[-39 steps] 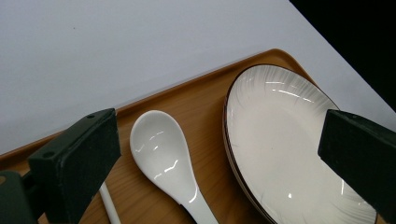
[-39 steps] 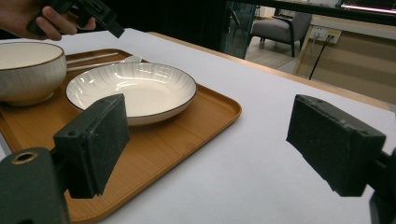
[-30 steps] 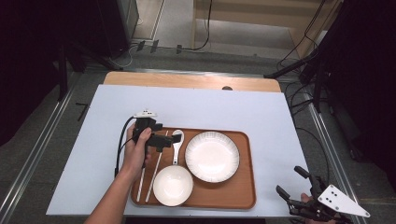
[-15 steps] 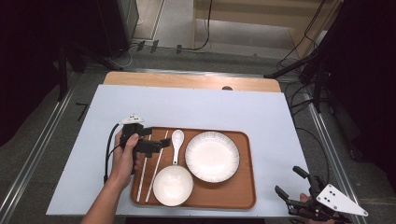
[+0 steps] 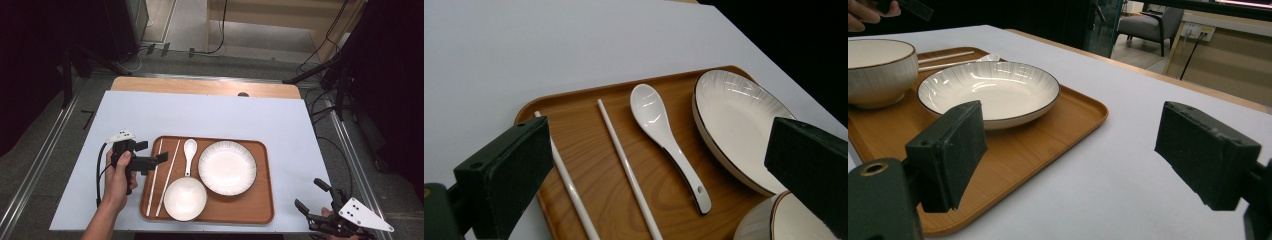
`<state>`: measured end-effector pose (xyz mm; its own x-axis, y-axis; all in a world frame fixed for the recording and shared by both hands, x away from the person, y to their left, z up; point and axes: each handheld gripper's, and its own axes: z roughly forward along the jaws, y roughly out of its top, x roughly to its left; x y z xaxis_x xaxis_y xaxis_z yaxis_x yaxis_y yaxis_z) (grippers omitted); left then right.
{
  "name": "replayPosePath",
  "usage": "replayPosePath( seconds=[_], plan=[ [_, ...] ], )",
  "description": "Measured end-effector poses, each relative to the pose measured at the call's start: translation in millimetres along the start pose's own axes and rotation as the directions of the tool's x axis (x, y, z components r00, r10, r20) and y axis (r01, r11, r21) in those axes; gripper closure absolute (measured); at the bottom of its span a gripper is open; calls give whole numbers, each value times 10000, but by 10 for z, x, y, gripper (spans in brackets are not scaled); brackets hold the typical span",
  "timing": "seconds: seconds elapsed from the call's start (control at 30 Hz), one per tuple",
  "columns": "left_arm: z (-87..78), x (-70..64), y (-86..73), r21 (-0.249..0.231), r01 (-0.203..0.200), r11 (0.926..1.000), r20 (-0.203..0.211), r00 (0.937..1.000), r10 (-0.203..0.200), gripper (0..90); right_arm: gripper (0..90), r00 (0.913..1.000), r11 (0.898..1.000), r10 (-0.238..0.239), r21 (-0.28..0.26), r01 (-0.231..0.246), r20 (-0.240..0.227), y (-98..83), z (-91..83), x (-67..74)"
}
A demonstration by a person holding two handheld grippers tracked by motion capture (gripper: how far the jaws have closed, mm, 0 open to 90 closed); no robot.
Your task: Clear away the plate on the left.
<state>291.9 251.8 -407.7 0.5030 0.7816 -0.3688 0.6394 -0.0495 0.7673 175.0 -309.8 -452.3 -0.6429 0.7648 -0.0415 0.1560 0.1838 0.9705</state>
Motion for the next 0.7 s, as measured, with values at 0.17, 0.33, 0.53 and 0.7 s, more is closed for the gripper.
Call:
replayPosePath(
  seconds=[0.17, 0.33, 0.53, 0.7],
  plan=[
    [-75, 49, -103, -121, 168, 9998, -160, 9997, -170, 0, 131, 10000, 10000, 7, 53, -7, 13, -4, 2, -1],
    [-179, 68, -207, -314, 256, 9992, -383, 9989, -268, 0, 131, 10000, 10000, 40, 33, -41, 64, -14, -16, -15],
    [-307, 70, -325, -485, 255, 9985, -616, 9977, -285, 0, 131, 10000, 10000, 15, 8, -15, 67, -8, -21, -28],
    [-417, 70, -419, -677, 203, 9975, -771, 9967, -255, 0, 131, 9999, 10000, 53, 10, -53, 104, -16, -32, -34]
  ],
)
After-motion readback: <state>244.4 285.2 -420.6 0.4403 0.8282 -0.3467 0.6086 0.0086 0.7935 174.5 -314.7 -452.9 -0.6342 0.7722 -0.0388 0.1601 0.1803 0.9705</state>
